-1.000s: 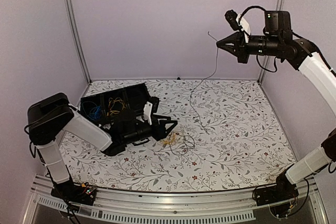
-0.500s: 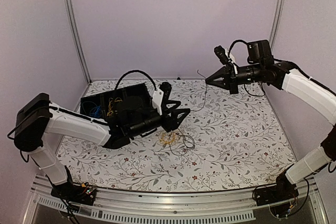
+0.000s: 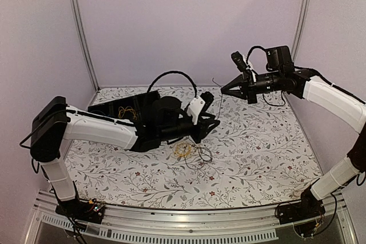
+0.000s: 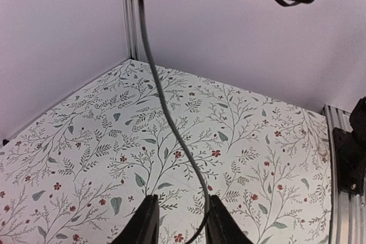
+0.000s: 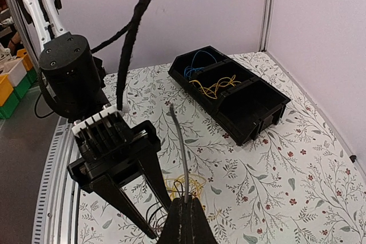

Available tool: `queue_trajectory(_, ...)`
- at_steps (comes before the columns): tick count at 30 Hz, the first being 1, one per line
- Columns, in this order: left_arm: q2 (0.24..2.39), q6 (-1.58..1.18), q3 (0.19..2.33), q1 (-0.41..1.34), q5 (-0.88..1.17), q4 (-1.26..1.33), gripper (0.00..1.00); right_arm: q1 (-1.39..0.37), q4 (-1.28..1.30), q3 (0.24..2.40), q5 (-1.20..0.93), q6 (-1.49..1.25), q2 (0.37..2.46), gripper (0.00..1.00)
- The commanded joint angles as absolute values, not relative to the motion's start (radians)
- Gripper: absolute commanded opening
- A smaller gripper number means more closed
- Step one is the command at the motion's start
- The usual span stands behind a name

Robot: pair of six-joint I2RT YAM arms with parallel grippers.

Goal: Untangle the cables

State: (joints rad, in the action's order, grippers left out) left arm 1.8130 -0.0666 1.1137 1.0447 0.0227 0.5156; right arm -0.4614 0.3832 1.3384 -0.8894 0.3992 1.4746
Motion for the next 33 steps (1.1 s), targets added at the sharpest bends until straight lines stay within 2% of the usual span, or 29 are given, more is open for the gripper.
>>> queue_trajectory(1,1.819,-0.052,1.124,1.055,0.052,0.503,0.2,-0.457,0.36,1.321,-0.904,0.387,1.459,0.0)
queue_trajectory(6,1.796,-0.061,1.132,1.046,0.06,0.515,0.0,-0.457,0.357,1.307,-0.888,0.392,1.455,0.0)
queue_trajectory(7,1.787,-0.06,1.139,1.041,0.064,0.515,0.0,-0.458,0.356,1.304,-0.868,0.395,1.454,0.01)
queue_trajectory(8,1.778,-0.059,1.147,1.032,0.07,0.511,0.0,-0.457,0.356,1.303,-0.844,0.399,1.455,0.09)
queue_trajectory(10,1.759,-0.057,1.181,1.01,0.087,0.476,0.0,-0.454,0.358,1.291,-0.779,0.416,1.459,0.34)
queue_trajectory(11,1.749,-0.055,1.204,0.997,0.089,0.454,0.0,-0.453,0.357,1.278,-0.741,0.427,1.459,0.41)
queue_trajectory(13,1.724,-0.047,1.242,0.967,0.091,0.41,0.0,-0.434,0.34,1.24,-0.686,0.458,1.454,0.48)
queue_trajectory(17,1.671,-0.042,1.306,0.893,0.087,0.349,0.0,-0.351,0.291,1.165,-0.748,0.436,1.433,0.6)
queue_trajectory(25,1.597,-0.067,1.428,0.718,0.057,0.249,0.0,-0.303,0.274,1.126,-0.723,0.462,1.463,0.63)
queue_trajectory(33,1.565,-0.077,1.419,0.554,0.039,0.219,0.0,-0.304,0.293,1.127,-0.718,0.498,1.51,0.65)
